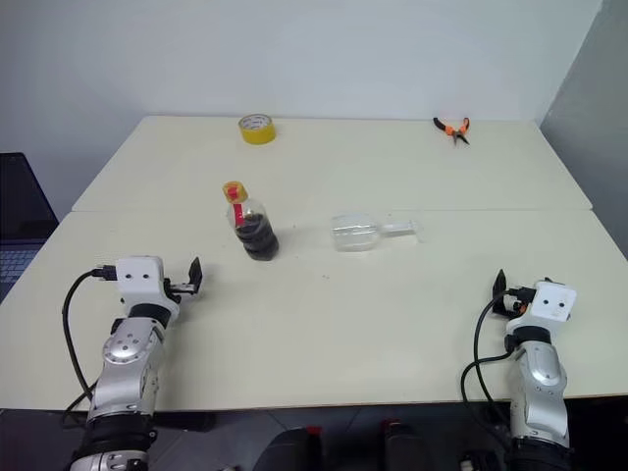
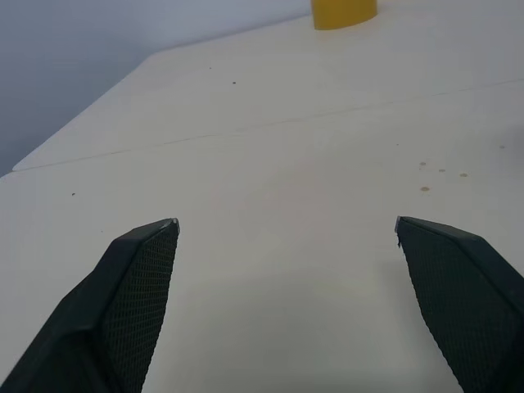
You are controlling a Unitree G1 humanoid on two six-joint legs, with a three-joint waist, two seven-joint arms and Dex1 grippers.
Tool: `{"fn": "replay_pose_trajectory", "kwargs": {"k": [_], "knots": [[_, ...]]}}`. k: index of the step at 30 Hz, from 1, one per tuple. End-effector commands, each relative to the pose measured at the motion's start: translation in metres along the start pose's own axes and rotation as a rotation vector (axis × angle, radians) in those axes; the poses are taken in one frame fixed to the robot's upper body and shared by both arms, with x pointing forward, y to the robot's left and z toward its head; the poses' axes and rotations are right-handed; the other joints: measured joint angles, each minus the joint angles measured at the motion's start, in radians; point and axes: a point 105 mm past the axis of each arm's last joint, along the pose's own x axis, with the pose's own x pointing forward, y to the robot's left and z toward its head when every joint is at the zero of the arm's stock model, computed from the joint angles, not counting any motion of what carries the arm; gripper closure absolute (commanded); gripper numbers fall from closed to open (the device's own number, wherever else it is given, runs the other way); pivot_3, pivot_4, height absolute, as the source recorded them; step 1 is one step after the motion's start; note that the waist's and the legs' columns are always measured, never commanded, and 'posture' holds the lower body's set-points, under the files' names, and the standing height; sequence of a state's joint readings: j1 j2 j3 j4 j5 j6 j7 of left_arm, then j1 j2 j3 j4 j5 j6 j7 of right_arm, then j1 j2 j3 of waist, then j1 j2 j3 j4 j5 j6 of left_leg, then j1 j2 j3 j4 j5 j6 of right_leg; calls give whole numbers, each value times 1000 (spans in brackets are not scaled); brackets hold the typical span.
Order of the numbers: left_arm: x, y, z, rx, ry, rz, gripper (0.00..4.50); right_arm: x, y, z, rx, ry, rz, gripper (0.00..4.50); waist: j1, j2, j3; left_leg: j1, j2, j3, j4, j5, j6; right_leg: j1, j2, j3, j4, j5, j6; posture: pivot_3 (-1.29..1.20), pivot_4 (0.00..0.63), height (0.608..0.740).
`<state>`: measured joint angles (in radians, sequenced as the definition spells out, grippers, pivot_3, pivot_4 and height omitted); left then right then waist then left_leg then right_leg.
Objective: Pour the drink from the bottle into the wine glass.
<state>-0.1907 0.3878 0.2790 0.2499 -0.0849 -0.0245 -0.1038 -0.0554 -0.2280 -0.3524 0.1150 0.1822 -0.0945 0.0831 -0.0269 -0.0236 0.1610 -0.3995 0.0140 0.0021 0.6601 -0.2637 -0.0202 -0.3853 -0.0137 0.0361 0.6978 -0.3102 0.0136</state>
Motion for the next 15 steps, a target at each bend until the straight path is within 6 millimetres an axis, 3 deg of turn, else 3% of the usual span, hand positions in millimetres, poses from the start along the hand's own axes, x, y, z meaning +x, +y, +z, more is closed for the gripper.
{"fn": "replay_pose_trajectory", "kwargs": {"k": [1,8,10,13,15], "knots": [[2,-1,12,20,-53,-12,15,2,-2,15,1,-58,-3,0,0,0,0,0,0,0,0,0,0,0,0,0,0,0,0,0,150,740],[-1,-6,10,21,-46,-38,15,1,7,19,-18,-74,44,0,0,0,0,0,0,0,0,0,0,0,0,0,0,0,0,0,150,740],[-4,-4,15,0,-85,-50,15,-1,21,25,-56,-100,130,0,0,0,0,0,0,0,0,0,0,0,0,0,0,0,0,0,150,740],[-12,-9,18,-30,-113,-101,15,-17,69,40,-21,-136,404,0,0,0,0,0,0,0,0,0,0,0,0,0,0,0,0,0,150,740],[-17,-20,18,-25,-112,-166,15,-41,109,57,15,-138,674,0,-1,0,0,0,0,0,0,0,0,0,0,0,0,0,0,0,150,740]]}}
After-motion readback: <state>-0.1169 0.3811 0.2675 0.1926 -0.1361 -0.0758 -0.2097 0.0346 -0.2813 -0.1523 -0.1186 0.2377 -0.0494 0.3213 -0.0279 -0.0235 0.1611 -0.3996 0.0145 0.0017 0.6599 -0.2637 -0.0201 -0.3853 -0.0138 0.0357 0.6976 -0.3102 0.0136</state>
